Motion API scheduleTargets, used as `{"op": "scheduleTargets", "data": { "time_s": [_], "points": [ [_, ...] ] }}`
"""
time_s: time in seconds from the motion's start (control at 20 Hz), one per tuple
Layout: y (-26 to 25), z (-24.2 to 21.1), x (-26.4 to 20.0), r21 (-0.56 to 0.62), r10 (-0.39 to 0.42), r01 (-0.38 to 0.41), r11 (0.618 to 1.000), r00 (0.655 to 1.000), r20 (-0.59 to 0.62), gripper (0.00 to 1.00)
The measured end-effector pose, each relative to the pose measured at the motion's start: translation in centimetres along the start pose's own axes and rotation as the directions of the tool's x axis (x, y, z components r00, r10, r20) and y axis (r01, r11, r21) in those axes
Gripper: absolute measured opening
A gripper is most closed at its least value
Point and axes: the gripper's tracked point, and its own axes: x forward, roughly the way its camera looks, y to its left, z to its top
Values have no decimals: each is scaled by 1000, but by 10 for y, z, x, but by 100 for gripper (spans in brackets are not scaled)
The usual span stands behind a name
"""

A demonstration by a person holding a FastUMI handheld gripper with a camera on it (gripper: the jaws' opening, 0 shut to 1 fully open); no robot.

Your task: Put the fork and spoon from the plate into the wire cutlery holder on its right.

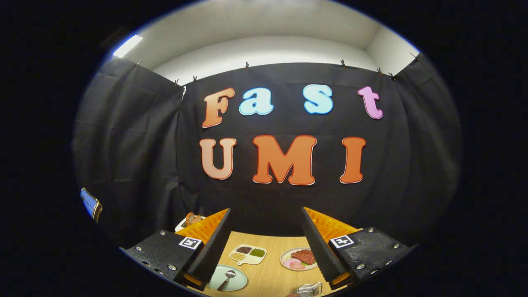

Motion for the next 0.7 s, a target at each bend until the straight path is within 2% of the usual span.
{"op": "scheduleTargets", "data": {
  "time_s": [0.2, 0.4, 0.55, 0.7],
  "points": [
    [25, -36, 15, 6, -2, 3, 1000, 993, -115, 98],
    [66, -74, 31, 51, 17, -4, 999, 965, -260, 98],
    [94, -105, 39, 40, 31, -18, 999, 930, -367, 97],
    [121, -150, 41, 48, 64, -45, 998, 858, -510, 97]
  ]
}}
